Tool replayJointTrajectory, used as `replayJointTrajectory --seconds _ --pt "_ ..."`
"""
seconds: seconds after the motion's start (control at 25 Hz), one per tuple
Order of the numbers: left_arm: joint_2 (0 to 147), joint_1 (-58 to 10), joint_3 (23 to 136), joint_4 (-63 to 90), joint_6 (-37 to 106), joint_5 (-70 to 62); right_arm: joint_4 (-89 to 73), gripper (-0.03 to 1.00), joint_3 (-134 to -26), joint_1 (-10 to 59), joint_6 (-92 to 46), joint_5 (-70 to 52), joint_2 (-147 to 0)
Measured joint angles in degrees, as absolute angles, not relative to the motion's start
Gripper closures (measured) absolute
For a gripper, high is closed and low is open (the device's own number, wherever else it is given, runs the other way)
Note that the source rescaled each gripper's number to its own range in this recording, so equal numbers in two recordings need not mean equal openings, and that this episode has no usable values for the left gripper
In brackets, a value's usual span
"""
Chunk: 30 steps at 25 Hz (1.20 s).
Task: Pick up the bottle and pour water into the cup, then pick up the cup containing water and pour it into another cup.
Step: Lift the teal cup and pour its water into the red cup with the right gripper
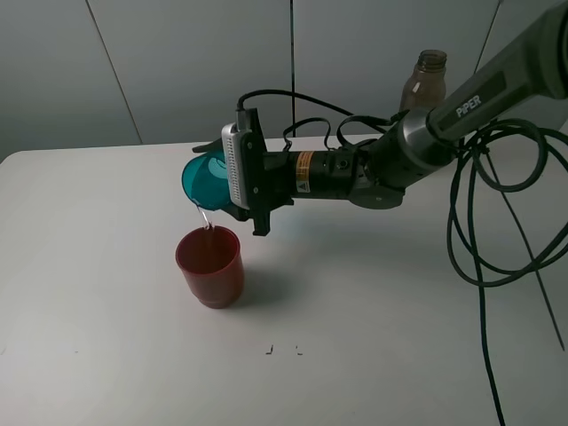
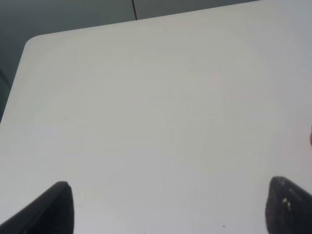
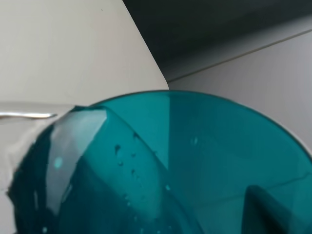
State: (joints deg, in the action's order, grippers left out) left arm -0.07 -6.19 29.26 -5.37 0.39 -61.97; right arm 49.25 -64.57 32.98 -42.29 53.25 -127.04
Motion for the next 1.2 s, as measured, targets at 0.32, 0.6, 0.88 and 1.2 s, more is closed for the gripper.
replayJointTrajectory --seconds 0.32,0.6,0.88,1.2 --pt "-0.07 -6.19 29.26 -5.37 0.39 -61.97 49.25 0.90 -64.57 32.98 -47.35 55.61 -127.04" --pt "-0.07 -6.19 29.26 -5.37 0.39 -61.97 49.25 0.90 -64.57 32.98 -50.71 56.66 -127.04" --pt "-0.07 -6.19 29.26 -5.37 0.00 -61.97 49.25 0.90 -64.57 33.01 -55.51 56.66 -127.04" --pt "-0.07 -6.19 29.26 -5.37 0.00 -61.97 49.62 0.90 -64.57 33.11 -59.64 56.97 -127.04"
